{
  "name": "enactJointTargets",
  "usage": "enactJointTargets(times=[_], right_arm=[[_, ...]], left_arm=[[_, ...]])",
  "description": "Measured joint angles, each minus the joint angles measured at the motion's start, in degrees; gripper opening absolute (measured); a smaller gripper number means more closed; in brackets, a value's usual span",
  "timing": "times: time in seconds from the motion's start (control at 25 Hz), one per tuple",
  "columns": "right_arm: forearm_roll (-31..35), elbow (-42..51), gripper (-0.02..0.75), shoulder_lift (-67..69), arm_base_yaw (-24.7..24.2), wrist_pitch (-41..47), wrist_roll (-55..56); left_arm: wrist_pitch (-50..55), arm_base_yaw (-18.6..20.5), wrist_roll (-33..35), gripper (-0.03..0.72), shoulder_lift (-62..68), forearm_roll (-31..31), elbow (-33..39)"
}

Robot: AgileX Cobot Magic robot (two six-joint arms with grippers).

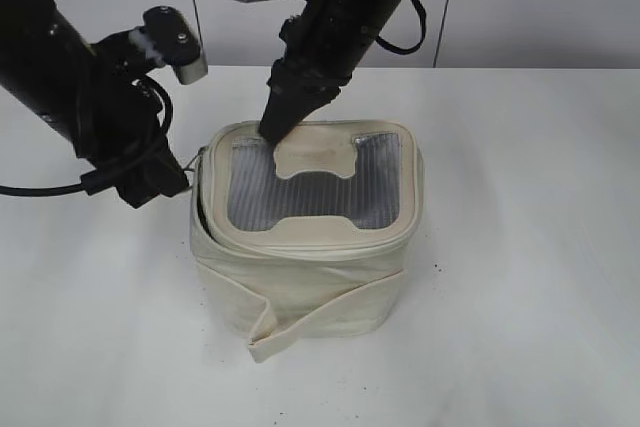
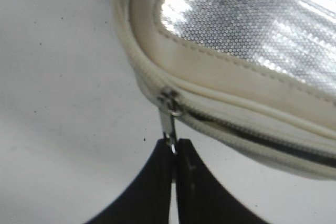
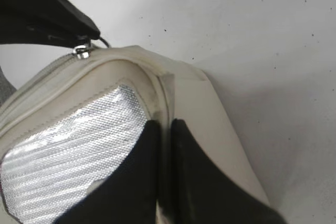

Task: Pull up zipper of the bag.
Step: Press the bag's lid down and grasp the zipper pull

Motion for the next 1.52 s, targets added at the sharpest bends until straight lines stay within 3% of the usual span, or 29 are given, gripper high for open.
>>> enactJointTargets(times=[0.24, 0.64, 0.92, 1.08, 1.32, 1.52], right_arm=[[-0.53, 0.00, 0.034, 0.00, -0.19, 0.00, 1.78], [-0.53, 0.00, 0.034, 0.00, -1.15, 0.00, 3.17], [-0.48, 0.00, 0.033, 0.00, -1.15, 0.00, 3.17], [-0.30, 0.00, 0.033, 0.00, -1.10, 0.00, 3.17], [-0.30, 0.00, 0.033, 0.00, -1.10, 0.00, 3.17], [-0.55, 0.00, 0.033, 0.00, -1.10, 0.05, 2.92]], left_arm=[[5.93, 0.00, -1.71, -0.003, -2.18, -0.34, -0.04], [17.82, 0.00, -5.55, -0.003, -4.16, -5.98, 0.74], [20.23, -0.25, -8.70, -0.003, -6.07, -13.85, 4.16], [17.02, -4.57, -10.34, -0.003, -6.07, -14.83, 5.22], [8.63, -15.59, -15.10, -0.003, -6.07, -16.61, 5.69], [0.98, -20.99, -17.44, -0.003, -6.07, -18.30, 5.76]])
